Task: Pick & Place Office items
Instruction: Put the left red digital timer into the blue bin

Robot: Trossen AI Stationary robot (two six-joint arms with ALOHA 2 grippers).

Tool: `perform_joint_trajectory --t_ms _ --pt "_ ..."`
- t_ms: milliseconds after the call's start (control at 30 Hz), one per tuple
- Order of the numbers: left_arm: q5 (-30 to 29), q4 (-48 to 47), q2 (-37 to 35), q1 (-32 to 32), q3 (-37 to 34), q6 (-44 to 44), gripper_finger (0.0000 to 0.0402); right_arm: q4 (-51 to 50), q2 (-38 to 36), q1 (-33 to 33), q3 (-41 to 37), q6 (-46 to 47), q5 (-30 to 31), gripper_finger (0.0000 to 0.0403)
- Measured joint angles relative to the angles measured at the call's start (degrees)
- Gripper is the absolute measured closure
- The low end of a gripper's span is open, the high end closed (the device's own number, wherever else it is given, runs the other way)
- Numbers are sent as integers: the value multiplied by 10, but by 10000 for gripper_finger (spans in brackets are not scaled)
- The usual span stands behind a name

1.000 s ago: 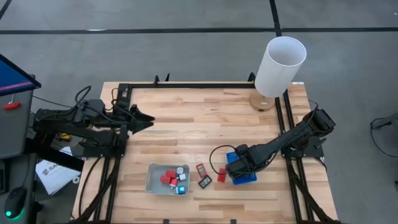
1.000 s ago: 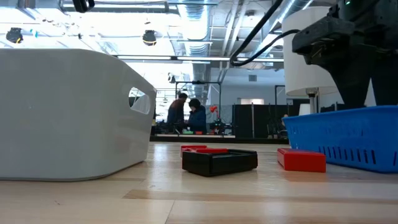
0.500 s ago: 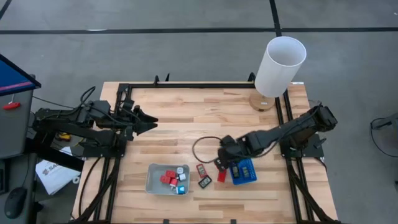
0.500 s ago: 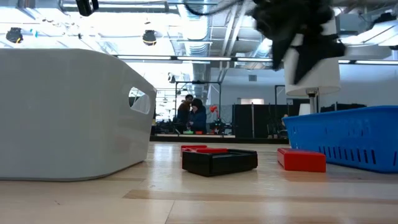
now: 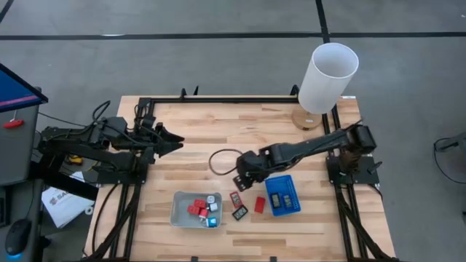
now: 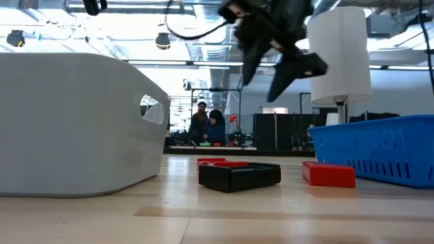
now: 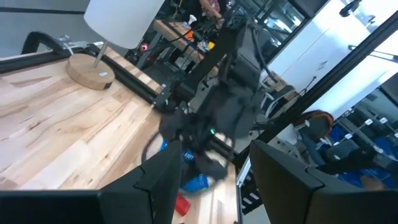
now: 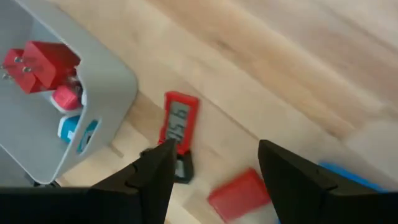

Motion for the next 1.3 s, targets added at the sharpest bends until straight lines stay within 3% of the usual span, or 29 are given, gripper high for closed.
perform_joint_trajectory --t_ms 100,267,333,533,1300 --pt "-1 -1 -4 1 0 2 215 -7 52 10 54 -19 -10 183" --pt "-3 -3 -9 6 0 -1 215 -145 138 20 155 -43 4 183" --pt "-3 -2 -10 6 0 -1 215 -155 158 21 176 -45 6 181" --pt "9 -3 -9 6 0 -2 215 -88 180 25 183 -7 -10 170" --pt "15 -17 -24 6 0 -3 215 -46 216 33 182 64 -32 169"
